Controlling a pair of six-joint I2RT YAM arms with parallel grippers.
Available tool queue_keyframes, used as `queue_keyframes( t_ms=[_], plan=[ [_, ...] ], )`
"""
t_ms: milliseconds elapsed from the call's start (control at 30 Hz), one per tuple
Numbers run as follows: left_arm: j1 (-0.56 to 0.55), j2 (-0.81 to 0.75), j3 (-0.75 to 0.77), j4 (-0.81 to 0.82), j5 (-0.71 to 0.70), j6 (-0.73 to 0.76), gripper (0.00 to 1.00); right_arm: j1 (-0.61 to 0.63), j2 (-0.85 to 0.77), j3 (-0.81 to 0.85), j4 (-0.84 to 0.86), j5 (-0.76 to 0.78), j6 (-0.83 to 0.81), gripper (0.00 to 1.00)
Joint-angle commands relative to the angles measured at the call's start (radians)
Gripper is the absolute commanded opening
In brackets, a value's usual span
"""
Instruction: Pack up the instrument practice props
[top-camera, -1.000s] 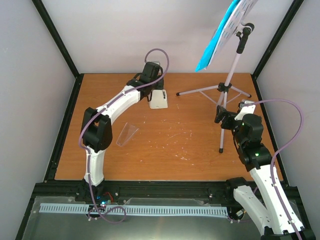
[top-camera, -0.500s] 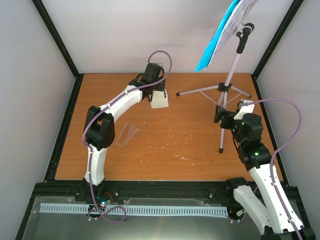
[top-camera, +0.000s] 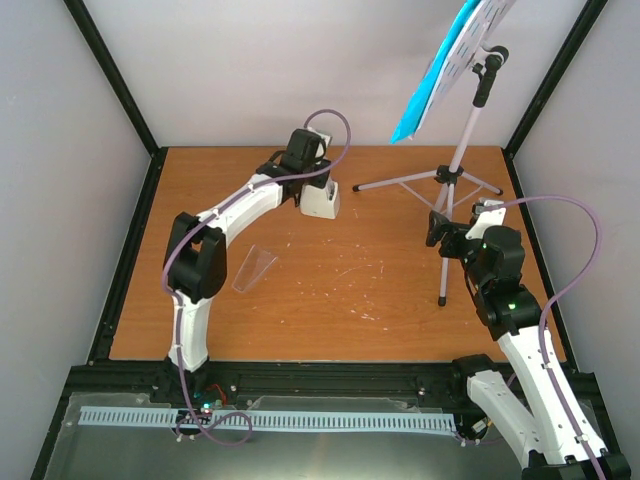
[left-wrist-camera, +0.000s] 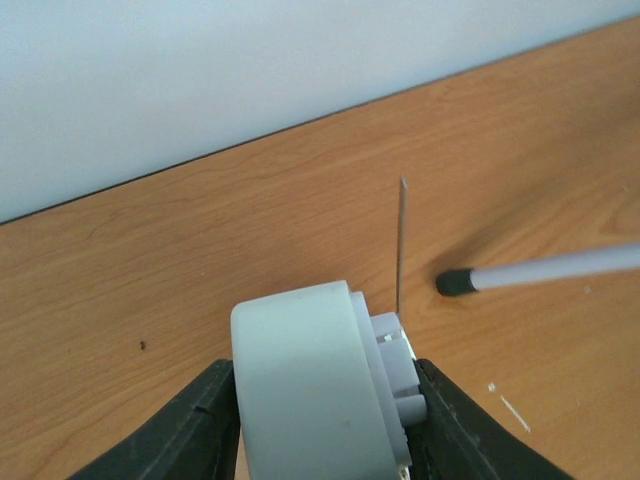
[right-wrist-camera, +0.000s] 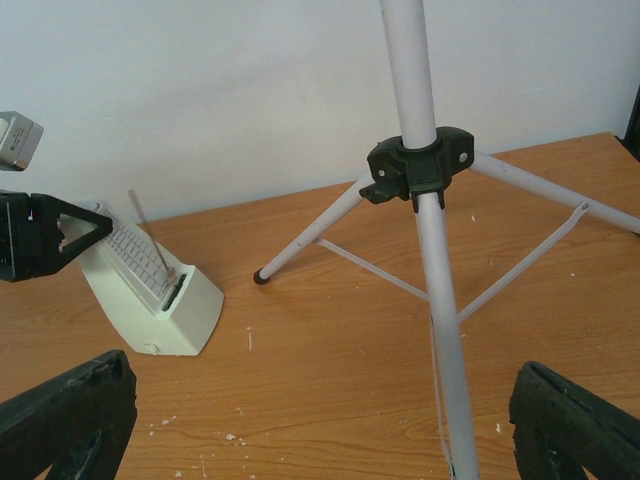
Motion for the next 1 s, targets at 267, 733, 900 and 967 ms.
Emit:
queue_keyframes(
  t_ms=[267, 733, 900, 967],
  plan=[
    [-0.007, -0.371, -0.443, 0.073, 0.483, 0.375, 0.34, -0.005, 0.009, -0.024, 0.096, -0.263, -0.065, 1.00],
    [-0.079, -0.670, -0.722, 0.124, 0.459, 0.259, 0.81, -0.003, 0.128, -0.018, 0.129, -0.457, -0.008, 1.00],
    [-0.070, -0.846, -0.814, 0.252, 0.272, 0.109, 0.99, -0.003, 0.201, 0.006, 0.103, -0.481, 0.069, 1.00],
    [-0.053, -0.900, -0.851, 0.265, 0.216, 0.000, 0.99, -0.003, 0.243, 0.014, 0.100, -0.530, 0.080, 1.00]
  ],
)
